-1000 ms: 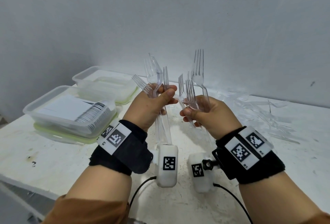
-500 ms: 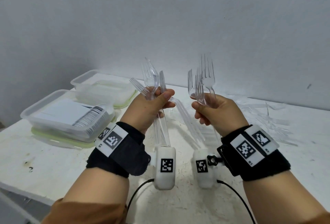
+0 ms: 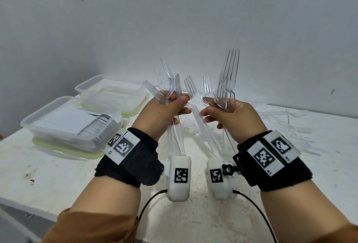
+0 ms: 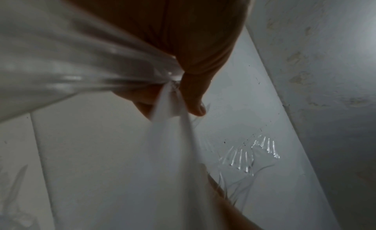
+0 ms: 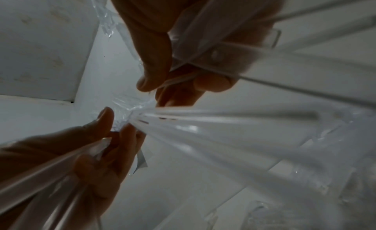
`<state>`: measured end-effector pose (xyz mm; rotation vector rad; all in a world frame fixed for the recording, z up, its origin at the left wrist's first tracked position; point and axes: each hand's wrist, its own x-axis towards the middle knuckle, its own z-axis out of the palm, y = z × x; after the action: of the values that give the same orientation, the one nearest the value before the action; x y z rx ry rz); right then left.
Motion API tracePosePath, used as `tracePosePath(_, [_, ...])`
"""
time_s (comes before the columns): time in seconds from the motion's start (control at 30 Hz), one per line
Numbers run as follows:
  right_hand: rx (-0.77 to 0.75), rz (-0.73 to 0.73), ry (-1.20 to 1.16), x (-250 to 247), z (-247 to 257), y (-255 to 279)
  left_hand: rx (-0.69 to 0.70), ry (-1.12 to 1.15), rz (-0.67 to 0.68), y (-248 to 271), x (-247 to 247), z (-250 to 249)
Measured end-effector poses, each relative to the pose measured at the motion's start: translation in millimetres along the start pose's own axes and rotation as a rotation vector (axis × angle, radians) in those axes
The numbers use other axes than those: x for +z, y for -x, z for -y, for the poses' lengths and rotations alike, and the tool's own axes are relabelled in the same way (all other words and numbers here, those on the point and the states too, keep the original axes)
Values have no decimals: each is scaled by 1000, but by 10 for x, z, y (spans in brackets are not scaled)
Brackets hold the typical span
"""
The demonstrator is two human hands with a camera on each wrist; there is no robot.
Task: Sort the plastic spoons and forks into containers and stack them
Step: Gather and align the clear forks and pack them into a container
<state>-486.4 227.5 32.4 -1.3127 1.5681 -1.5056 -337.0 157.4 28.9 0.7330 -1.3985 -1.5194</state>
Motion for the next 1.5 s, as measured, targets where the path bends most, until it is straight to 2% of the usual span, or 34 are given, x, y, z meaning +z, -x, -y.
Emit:
tracePosePath(0.23, [5, 63, 33, 72, 4, -15, 15, 14, 36, -18, 5, 27])
tracePosePath(0.4, [70, 116, -82, 127, 8, -19, 27, -12, 50, -6, -20, 22])
tracePosePath(0.5, [78, 97, -79, 152, 2, -20, 35, -10, 36, -1, -37, 21])
tracePosePath(0.77, [46, -61, 3, 47, 69, -21, 29, -18, -12, -22, -137, -16])
tracePosePath(1.03, [53, 21, 248, 78, 82, -37, 12, 0, -8, -24, -165, -43])
tracePosePath(1.27, [7, -45, 42, 119, 79, -15, -2, -10, -8, -24, -177, -37])
tracePosePath(1.5, [7, -14, 122, 217, 73, -7, -13, -3, -2, -46, -142, -4])
